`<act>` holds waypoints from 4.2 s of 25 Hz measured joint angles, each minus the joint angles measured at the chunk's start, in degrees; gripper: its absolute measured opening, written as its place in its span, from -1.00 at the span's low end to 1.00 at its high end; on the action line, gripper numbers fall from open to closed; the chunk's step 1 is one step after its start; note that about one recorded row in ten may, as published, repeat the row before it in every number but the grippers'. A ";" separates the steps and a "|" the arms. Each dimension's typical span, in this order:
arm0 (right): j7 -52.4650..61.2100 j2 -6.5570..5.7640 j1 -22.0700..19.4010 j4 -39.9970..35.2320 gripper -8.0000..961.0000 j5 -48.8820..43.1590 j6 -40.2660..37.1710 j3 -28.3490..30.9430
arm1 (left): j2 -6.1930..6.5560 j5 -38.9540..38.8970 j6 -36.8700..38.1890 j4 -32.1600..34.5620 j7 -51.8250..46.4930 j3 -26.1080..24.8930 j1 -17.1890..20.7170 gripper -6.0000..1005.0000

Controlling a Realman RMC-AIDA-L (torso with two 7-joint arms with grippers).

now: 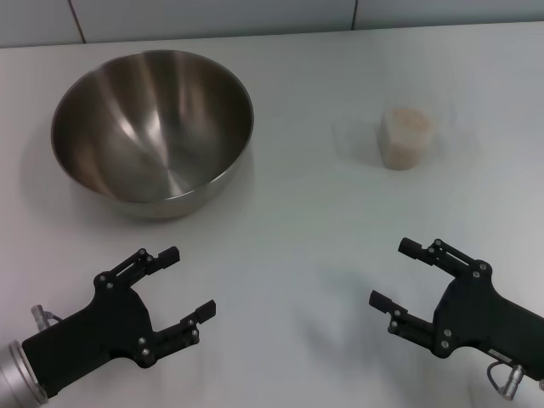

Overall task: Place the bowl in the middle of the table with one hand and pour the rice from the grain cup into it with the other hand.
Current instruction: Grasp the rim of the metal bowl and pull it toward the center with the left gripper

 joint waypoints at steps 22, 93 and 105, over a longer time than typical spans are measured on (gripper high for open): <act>0.00 0.07 0.00 0.11 0.54 0.00 0.00 -0.17 | 0.00 -0.60 0.19 -0.13 -0.04 -1.45 0.05 0.65; 0.00 0.18 3.78 1.70 0.54 0.88 5.41 1.85 | -0.13 6.65 -21.80 36.49 -81.27 5.71 -7.77 0.08; -0.01 0.09 3.83 1.54 0.54 0.88 5.45 1.85 | -0.19 4.94 -21.43 37.06 -82.39 6.37 -7.34 -0.55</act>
